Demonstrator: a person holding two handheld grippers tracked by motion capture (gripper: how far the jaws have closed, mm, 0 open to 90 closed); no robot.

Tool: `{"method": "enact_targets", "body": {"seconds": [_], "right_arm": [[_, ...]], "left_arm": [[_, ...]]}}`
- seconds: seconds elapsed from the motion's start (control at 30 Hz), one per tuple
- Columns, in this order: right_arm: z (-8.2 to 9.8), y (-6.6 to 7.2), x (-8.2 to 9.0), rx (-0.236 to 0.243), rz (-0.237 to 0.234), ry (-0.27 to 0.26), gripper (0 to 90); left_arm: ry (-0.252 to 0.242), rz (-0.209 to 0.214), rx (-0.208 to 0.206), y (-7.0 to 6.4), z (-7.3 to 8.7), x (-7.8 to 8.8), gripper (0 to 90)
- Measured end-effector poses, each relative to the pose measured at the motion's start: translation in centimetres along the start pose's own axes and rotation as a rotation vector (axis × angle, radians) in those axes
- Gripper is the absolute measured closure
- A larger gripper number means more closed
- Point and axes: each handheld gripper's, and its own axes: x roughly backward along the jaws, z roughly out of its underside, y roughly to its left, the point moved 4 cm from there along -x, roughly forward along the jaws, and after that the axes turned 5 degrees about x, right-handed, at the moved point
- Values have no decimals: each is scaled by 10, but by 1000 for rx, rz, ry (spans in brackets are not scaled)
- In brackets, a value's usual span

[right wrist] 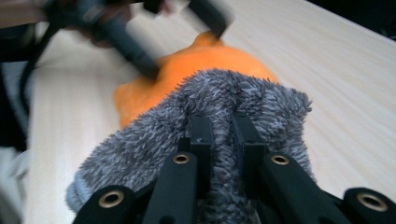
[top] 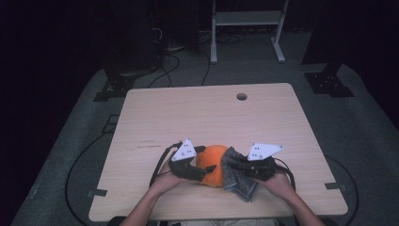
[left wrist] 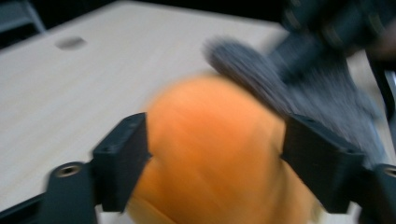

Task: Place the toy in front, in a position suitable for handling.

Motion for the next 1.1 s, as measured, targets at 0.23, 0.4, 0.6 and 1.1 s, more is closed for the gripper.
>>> {"method": "enact_targets", "body": {"seconds": [0.23, 0.4, 0.6, 1.1], "right_arm": [[23, -2, 13, -31, 16, 45, 805], [26, -7, 30, -68, 27, 33, 803], [0, -8, 21, -41, 2, -26, 802], [20, -12, 29, -128, -38, -35, 803]], "left_arm": [[65, 6, -13, -6, 7, -13, 251], [69, 24, -44, -8, 11, -11, 299], [82, 37, -76, -10, 12, -9, 326], [105, 59, -96, -10, 16, -5, 338]]}}
